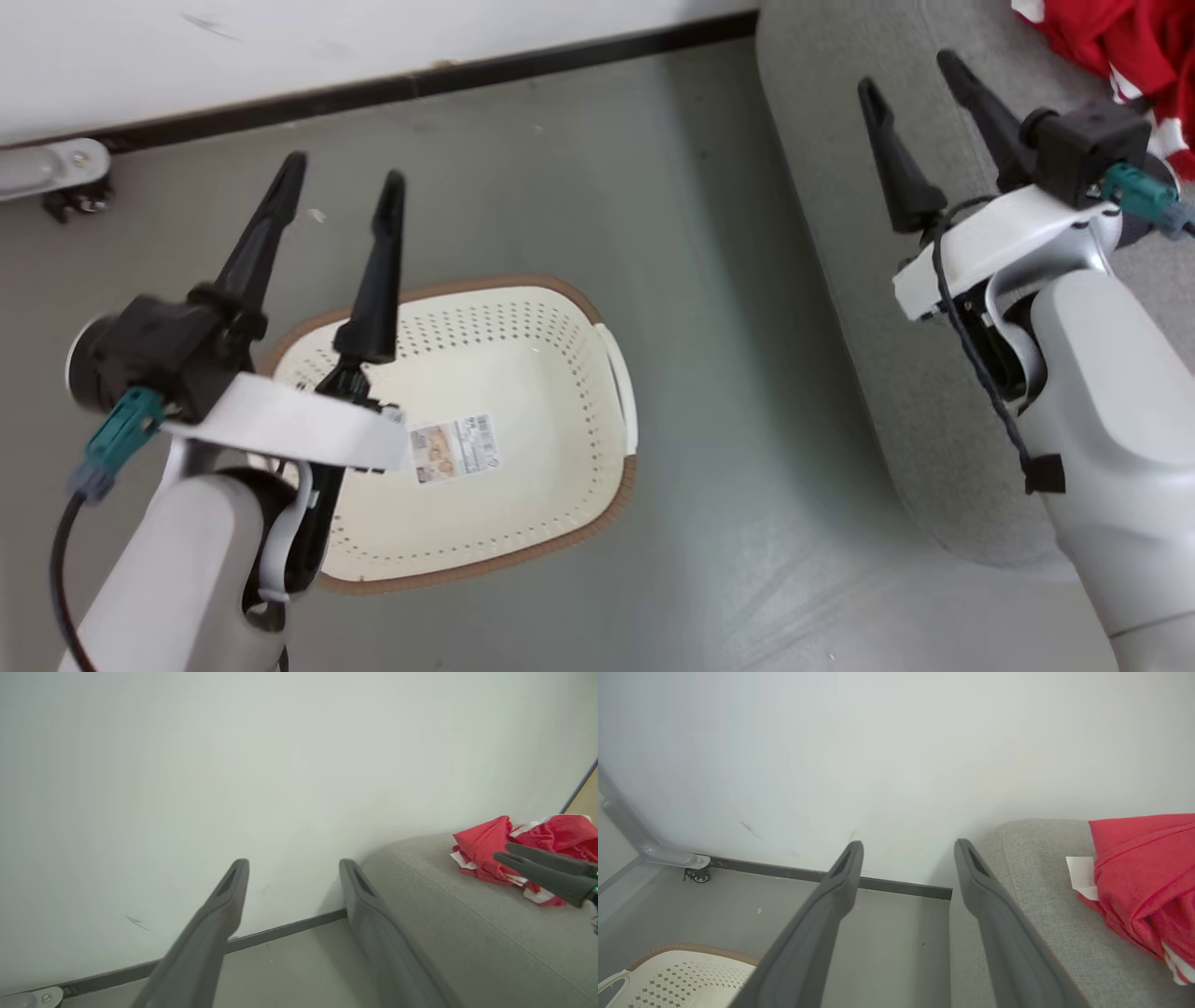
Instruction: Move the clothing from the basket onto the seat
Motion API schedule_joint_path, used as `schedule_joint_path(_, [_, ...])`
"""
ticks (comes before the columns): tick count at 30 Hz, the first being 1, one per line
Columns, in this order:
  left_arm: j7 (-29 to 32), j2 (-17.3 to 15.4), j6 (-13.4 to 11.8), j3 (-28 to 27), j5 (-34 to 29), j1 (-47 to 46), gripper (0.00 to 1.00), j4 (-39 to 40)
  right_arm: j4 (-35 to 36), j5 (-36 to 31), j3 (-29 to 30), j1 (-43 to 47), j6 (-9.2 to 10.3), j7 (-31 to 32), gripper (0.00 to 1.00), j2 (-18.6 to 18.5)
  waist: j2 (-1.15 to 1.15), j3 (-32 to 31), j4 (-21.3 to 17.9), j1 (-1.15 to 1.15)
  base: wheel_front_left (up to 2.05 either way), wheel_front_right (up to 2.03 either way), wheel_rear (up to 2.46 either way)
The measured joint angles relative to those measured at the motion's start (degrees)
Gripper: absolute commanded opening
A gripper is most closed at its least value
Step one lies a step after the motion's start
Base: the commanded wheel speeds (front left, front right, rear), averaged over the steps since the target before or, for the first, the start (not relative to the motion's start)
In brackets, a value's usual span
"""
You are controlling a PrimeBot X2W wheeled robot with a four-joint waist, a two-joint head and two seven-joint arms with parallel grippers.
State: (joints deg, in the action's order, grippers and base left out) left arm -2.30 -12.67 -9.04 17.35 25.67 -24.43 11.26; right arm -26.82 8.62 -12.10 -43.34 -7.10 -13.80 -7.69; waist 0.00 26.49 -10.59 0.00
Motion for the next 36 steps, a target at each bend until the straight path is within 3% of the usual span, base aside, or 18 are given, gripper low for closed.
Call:
schedule_joint_path(16, [-11.44, 2.54, -1.38, -6.04, 4.55, 11.25, 1.0, -4.68, 5.25, 2.32, 1.64, 8.31, 0.0, -0.65, 1.0, -1.45, 0.0, -7.21, 6.67, 0.0, 0.0, 0.0, 0.0])
schedule_joint_path(24, [-12.17, -1.6, -0.31, -5.44, -1.65, 15.05, 1.0, -7.2, 10.85, 1.35, 4.5, 13.44, 0.0, -0.65, 1.0, -2.66, 0.0, -10.74, 9.47, 0.0, 0.0, 0.0, 0.0])
schedule_joint_path(36, [-12.41, 0.32, 0.64, -6.15, -2.15, 19.75, 1.0, -11.36, 15.7, 0.82, 10.01, 22.44, 0.0, -0.65, 1.0, -1.99, 0.0, -15.25, 12.67, 0.0, 0.0, 0.0, 0.0])
